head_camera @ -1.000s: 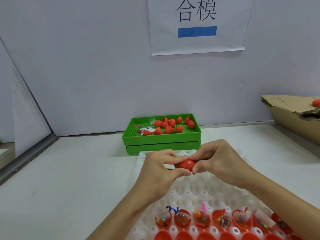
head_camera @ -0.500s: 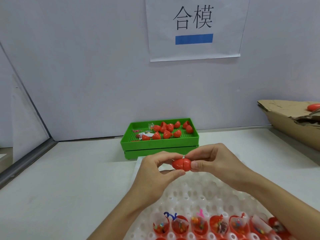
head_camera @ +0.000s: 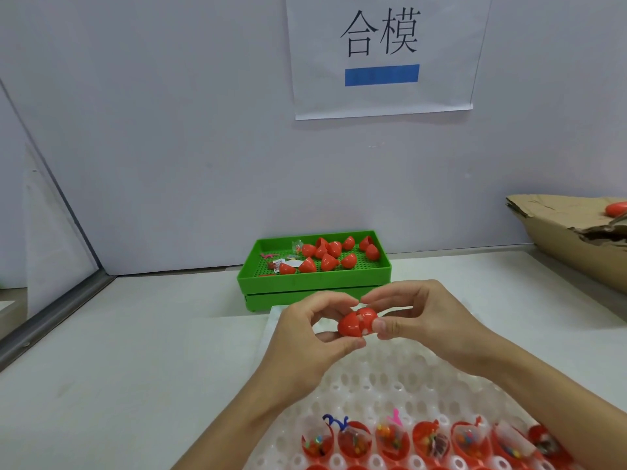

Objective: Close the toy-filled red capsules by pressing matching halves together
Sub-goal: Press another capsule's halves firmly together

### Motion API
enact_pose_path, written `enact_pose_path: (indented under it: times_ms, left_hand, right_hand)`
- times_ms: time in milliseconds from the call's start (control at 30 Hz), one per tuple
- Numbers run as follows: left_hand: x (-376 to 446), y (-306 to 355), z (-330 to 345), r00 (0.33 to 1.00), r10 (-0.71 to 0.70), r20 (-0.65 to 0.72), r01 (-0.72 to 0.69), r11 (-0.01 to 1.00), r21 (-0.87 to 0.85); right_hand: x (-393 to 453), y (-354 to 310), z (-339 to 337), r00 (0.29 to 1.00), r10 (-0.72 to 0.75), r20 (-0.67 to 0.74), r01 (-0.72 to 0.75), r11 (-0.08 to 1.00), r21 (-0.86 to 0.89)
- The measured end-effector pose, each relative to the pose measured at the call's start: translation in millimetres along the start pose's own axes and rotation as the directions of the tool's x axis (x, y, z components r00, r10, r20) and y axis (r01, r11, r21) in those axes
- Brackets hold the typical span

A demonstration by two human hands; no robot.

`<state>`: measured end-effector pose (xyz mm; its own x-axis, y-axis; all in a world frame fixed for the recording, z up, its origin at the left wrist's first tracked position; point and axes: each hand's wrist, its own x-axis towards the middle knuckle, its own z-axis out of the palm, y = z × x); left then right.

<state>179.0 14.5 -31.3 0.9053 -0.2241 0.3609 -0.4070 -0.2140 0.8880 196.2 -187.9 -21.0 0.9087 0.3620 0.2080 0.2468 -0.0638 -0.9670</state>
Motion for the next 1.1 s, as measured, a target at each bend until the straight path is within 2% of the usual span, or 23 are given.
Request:
enact_pose_path:
  times_ms: [133, 733, 1100]
  left_hand:
    - [-0.5, 0.5, -1.0, 1.0, -0.004, 0.011, 0.004, 0.999, -0.034]
    - [-0.9, 5.6, -2.6, 0.999, -0.009, -0.051, 0.012, 0.998, 0.059]
    - [-1.4, 6.7, -0.9, 0.999, -0.001, -0.039, 0.006, 0.991, 0.131]
  right_hand:
    - [0.1, 0.4, -0.1, 1.0, -0.004, -0.006, 0.004, 1.0, 0.001]
    - [-1.1, 0.5, -0.2, 1.0, -0.02, 0.004, 0.02, 1.0, 0.021]
    - [-1.2, 0.0, 2.5, 0.997, -0.048, -0.064, 0.043, 0.996, -0.081]
